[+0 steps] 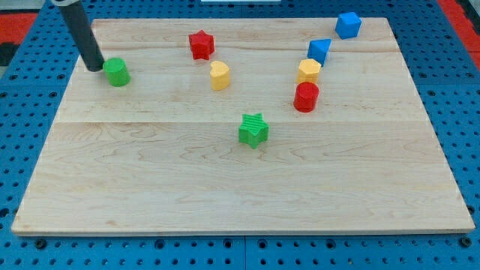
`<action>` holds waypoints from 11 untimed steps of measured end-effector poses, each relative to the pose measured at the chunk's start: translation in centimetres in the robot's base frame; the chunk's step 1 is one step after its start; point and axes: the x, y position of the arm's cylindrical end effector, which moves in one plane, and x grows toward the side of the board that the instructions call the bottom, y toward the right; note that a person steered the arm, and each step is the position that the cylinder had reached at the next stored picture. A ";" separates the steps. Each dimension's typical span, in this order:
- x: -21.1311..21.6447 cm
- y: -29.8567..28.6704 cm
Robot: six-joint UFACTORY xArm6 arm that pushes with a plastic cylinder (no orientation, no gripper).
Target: Slide the green circle towards the center of the board
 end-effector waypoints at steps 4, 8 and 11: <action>3.9 7.3; 7.7 15.2; 6.9 16.5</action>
